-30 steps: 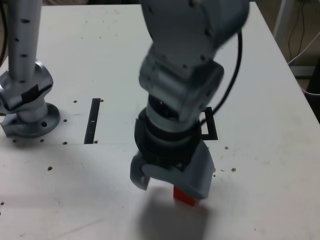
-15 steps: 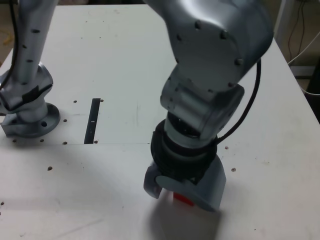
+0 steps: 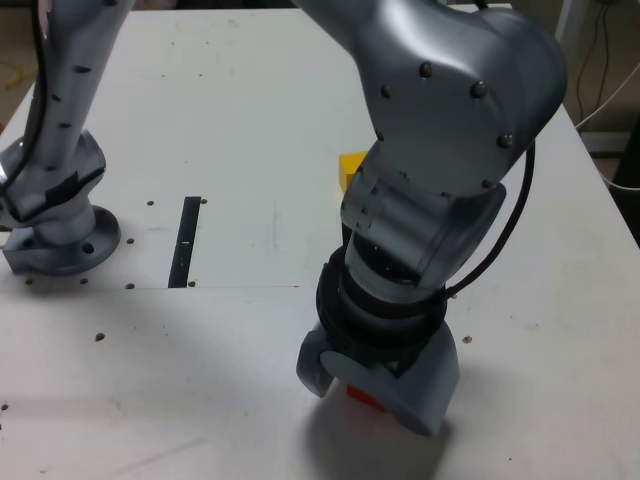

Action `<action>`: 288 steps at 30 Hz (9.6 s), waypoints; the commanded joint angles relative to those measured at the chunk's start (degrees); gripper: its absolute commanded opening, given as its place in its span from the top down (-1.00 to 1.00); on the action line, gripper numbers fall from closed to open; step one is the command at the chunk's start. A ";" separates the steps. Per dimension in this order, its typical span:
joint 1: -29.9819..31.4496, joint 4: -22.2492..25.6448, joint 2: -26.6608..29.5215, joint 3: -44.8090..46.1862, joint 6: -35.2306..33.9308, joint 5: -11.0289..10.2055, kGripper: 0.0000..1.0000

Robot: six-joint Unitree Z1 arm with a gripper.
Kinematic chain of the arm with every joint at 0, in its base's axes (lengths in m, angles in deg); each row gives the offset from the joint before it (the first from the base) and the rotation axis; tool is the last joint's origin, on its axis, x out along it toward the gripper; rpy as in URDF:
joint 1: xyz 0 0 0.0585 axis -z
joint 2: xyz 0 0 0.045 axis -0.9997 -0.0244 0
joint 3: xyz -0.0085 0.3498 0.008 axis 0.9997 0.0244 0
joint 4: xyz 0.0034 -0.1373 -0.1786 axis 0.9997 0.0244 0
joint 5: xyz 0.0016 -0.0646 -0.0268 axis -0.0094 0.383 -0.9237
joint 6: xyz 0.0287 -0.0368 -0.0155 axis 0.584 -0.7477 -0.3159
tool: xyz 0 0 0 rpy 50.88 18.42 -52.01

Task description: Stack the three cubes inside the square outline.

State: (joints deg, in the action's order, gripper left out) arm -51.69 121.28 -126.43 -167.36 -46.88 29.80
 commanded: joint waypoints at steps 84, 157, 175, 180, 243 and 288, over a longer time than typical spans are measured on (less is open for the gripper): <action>-17.75 3.12 10.13 5.35 0.95 -5.29 0.58; -28.91 -9.46 7.80 14.26 7.79 -1.59 -0.99; -30.99 -6.97 20.03 16.96 8.32 -3.07 -0.99; -34.05 -4.97 20.51 18.05 8.80 -3.17 -0.99; -45.79 -7.23 8.51 16.36 14.81 -1.42 -0.21; -42.27 -1.01 12.75 8.85 15.04 -2.39 0.35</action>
State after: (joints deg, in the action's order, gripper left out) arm -94.31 120.11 -114.12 -158.25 -31.71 27.32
